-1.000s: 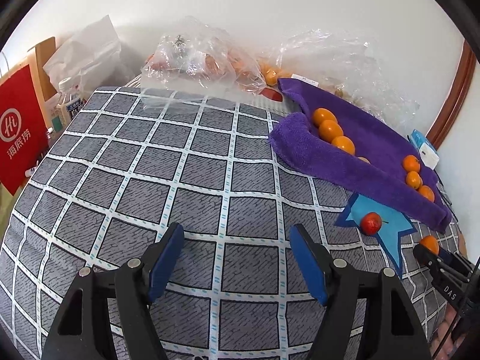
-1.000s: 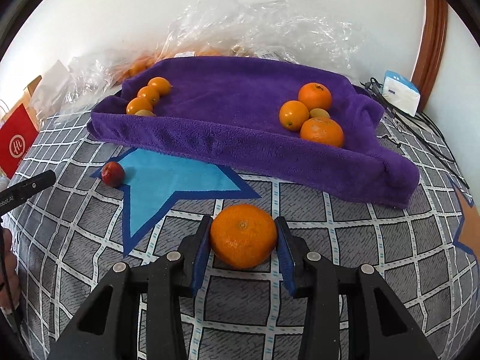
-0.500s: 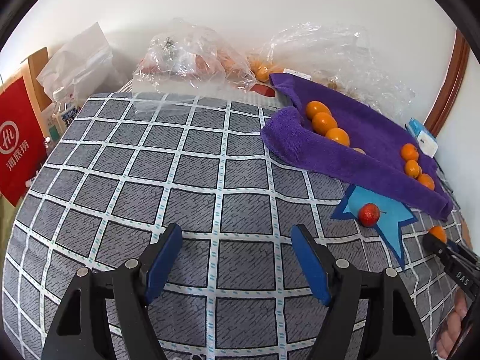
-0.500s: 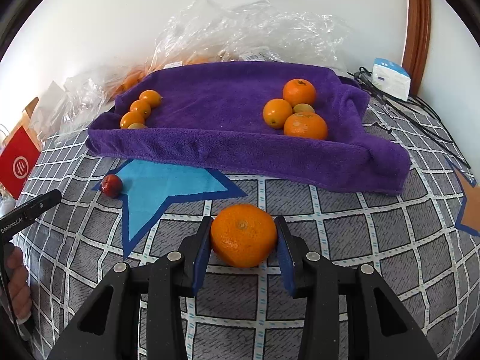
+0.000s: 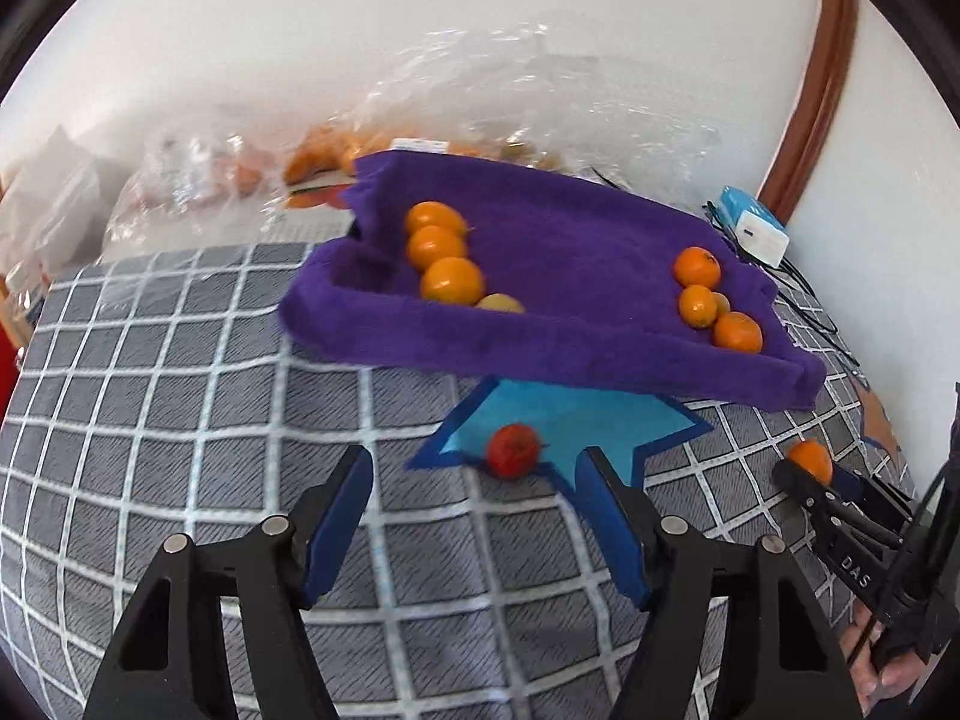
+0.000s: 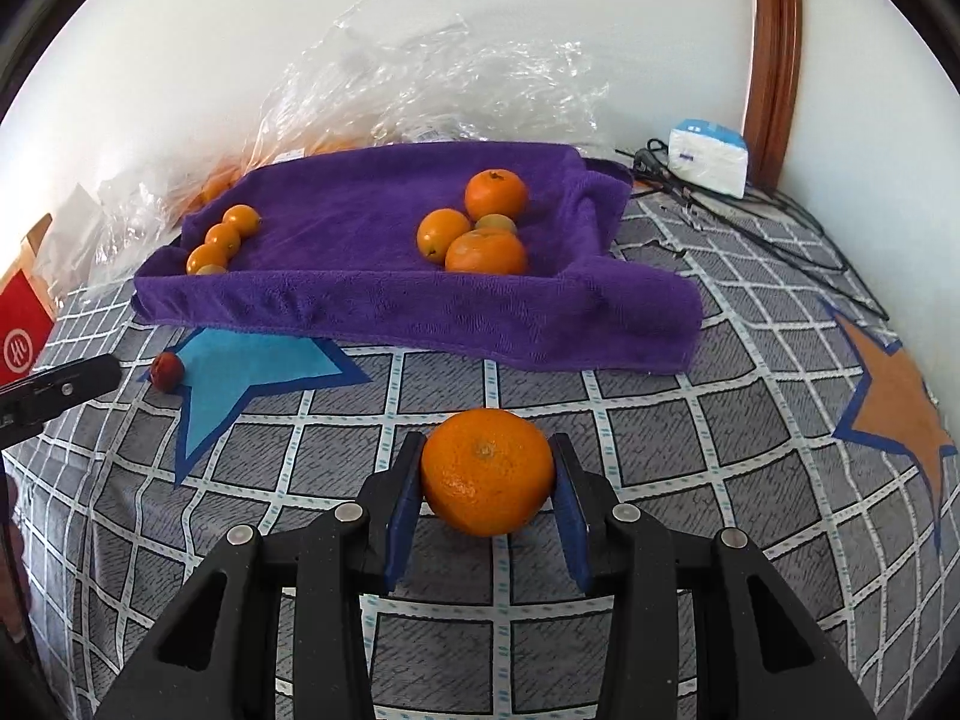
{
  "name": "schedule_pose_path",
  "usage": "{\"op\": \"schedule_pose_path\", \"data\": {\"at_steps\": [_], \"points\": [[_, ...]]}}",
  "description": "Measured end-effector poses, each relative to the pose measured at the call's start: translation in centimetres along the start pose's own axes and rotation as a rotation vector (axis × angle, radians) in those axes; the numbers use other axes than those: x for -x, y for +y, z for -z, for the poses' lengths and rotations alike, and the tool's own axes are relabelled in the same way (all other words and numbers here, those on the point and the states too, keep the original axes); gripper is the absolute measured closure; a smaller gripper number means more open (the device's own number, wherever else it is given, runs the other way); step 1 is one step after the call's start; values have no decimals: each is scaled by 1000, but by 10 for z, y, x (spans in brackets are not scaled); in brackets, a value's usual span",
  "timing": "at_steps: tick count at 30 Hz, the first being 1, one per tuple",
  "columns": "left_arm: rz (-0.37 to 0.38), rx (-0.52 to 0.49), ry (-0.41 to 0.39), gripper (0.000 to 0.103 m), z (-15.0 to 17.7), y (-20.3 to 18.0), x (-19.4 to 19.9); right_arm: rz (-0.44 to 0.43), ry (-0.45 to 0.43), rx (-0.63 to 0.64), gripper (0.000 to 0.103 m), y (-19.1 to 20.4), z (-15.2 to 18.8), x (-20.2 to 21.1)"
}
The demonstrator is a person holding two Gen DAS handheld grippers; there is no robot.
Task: Organize fruits
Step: 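Grasp the red fruit on the star mat with the left gripper while the right gripper holds the orange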
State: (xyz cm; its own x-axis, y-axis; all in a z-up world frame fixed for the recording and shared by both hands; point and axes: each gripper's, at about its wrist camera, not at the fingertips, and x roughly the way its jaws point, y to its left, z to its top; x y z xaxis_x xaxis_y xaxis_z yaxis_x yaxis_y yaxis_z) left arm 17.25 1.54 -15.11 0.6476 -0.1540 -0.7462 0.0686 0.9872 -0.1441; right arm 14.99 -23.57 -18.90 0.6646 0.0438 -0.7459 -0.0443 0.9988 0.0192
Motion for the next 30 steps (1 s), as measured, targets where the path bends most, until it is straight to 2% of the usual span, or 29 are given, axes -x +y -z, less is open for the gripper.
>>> {"op": "schedule_pose_path", "data": {"at_steps": [1,2,3,8,14,21,26,30], "points": [[-3,-13,4,47,0,-5,-4,-6,1,-5,63,-1,0,-1],[-7,-25,12,58,0,-9,-8,-8,-2,-8,63,-2,0,0],[-14,-28,18,61,1,-12,-12,-12,-3,-9,63,-2,0,0],[10,-10,29,60,5,-11,-24,-35,-5,10,63,2,1,1],[5,-14,3,60,8,-12,-30,-39,9,18,63,3,0,-1],[6,-1,-15,75,9,-11,-27,-49,18,19,63,3,-1,-3],[7,23,-79,81,11,-11,-16,-51,15,14,63,2,0,-3],[6,2,-117,83,14,-16,-7,-55,18,5,63,1,0,-3]]}}
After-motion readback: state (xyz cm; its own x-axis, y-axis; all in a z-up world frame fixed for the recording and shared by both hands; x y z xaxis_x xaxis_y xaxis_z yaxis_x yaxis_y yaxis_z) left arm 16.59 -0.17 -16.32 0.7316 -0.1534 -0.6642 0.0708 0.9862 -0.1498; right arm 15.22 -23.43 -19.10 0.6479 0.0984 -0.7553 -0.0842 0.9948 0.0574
